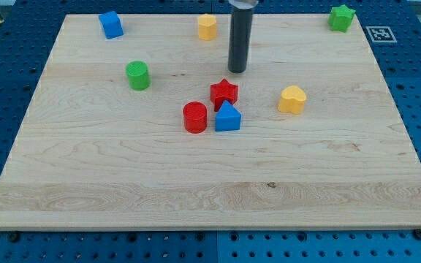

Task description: Slide the green circle towards the top left of the red circle

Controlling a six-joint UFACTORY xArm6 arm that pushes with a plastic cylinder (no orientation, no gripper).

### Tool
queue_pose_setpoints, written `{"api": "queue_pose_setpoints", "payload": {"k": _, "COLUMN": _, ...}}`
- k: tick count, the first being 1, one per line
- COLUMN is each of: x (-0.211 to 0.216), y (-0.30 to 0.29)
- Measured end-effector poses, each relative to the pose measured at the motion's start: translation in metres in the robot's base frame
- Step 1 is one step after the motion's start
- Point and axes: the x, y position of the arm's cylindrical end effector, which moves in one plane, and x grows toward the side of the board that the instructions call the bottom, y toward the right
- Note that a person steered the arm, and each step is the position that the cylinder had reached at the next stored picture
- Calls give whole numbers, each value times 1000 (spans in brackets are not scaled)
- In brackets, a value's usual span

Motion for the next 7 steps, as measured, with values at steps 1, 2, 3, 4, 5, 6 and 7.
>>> {"api": "queue_pose_setpoints", "payload": {"k": 1, "x": 0, "y": -41}}
{"api": "queue_pose_setpoints", "payload": {"k": 2, "x": -1, "y": -85}}
{"api": "queue_pose_setpoints", "payload": {"k": 3, "x": -8, "y": -133}}
{"api": "queue_pose_setpoints", "payload": {"k": 4, "x": -11, "y": -153}}
{"api": "queue_pose_setpoints", "payload": {"k": 5, "x": -11, "y": -169}}
{"api": "queue_pose_setpoints", "payload": {"k": 6, "x": -11, "y": -192}}
{"api": "queue_pose_setpoints", "payload": {"k": 7, "x": 1, "y": -196}}
